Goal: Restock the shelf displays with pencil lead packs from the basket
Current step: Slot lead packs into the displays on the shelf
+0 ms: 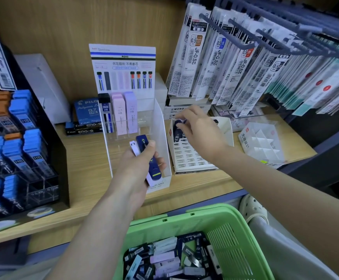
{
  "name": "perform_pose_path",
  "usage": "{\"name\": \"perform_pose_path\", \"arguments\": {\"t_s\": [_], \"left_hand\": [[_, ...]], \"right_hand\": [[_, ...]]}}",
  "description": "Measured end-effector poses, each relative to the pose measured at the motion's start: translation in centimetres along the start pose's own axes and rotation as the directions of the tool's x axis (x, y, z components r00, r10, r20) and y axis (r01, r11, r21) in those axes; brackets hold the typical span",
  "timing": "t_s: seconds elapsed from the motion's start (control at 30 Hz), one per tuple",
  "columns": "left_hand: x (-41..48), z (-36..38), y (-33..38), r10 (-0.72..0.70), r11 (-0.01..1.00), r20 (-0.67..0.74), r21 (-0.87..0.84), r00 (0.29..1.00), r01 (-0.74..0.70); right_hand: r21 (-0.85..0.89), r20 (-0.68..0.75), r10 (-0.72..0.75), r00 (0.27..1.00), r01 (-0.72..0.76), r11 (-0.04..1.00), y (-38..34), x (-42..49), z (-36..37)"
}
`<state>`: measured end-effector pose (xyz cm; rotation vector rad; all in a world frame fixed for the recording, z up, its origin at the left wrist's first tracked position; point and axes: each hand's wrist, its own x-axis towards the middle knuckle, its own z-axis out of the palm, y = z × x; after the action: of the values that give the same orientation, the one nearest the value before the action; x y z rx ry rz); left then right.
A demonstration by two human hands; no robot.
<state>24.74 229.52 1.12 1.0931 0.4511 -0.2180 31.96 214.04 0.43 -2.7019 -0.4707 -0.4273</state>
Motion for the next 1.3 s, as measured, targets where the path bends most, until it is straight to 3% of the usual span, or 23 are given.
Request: {"name": "perform_pose_path", "arguments": {"t_s": [0.1, 0.2, 0.27, 0.37, 0.53, 0.67, 0.7, 0.73, 0.87, 1.0, 1.13, 1.3], "left_hand": [[-0.3, 0.1, 0.2, 0.045, 0.996, -0.004, -0.073, 0.999, -0.045], [-0.4, 0.1, 0.3, 0.073, 0.991, 0.02, -0.116, 0.997, -0.07], [-0.5, 0.1, 0.1, 0.068, 0.993, 0.015, -0.103, 0.998, -0.066], [-0.9, 0.3, 0.1, 0.091, 0.994, 0.014, -0.056, 0.996, -0.09], [-0.7, 0.1, -0.2, 0.076, 0.994, 0.046, 0.071, 0.996, -0.079], [-0.6, 0.0, -0.4, -0.023, 0.99, 0.043, 0.14, 0.999, 0.017], [-0.7, 0.0, -0.4, -0.034, 0.989, 0.048, 0.148, 0.998, 0.027], [-0.7, 0.0, -0.4, -0.033, 0.985, 0.06, 0.17, 0.998, 0.023], [-0.7, 0.0, -0.3, -0.022, 0.98, 0.056, 0.198, 0.998, 0.01], [-0.5, 0.3, -0.3, -0.072, 0.986, 0.01, 0.154, 0.997, 0.07], [-0.5, 0.4, -0.3, -0.116, 0.984, 0.018, 0.141, 0.993, 0.112], [-0.5, 0.4, -0.1, -0.126, 0.981, 0.024, 0.152, 0.992, 0.121]], "right_hand": [[0.337, -0.033, 0.1, 0.994, -0.083, 0.938, -3.1, -2.3, -0.7], [0.588, 0.21, 0.179, 0.961, -0.271, 0.763, -6.0, -5.1, -1.2], [0.634, 0.356, 0.196, 0.914, -0.39, 0.668, -6.8, -6.1, -1.0], [0.663, 0.435, 0.25, 0.865, -0.496, 0.561, -6.9, -6.2, -0.8], [0.7, 0.487, 0.305, 0.819, -0.574, 0.425, -6.4, -6.2, -1.2], [0.817, 0.445, 0.45, 0.774, -0.557, 0.15, -5.2, -6.1, -2.7], [0.848, 0.395, 0.495, 0.773, -0.514, 0.126, -4.7, -6.0, -3.1], [0.866, 0.323, 0.537, 0.779, -0.472, 0.164, -3.9, -5.8, -3.5], [0.68, 0.002, 0.571, 0.821, -0.42, 0.601, 0.2, -4.7, -4.5], [0.392, -0.094, 0.486, 0.869, -0.417, 0.82, 2.9, -3.8, -3.7], [0.176, -0.09, 0.32, 0.943, -0.301, 0.937, 3.7, -2.6, -2.4], [0.008, 0.007, 0.156, 0.988, -0.156, 0.988, 3.3, -1.1, -1.6]]}}
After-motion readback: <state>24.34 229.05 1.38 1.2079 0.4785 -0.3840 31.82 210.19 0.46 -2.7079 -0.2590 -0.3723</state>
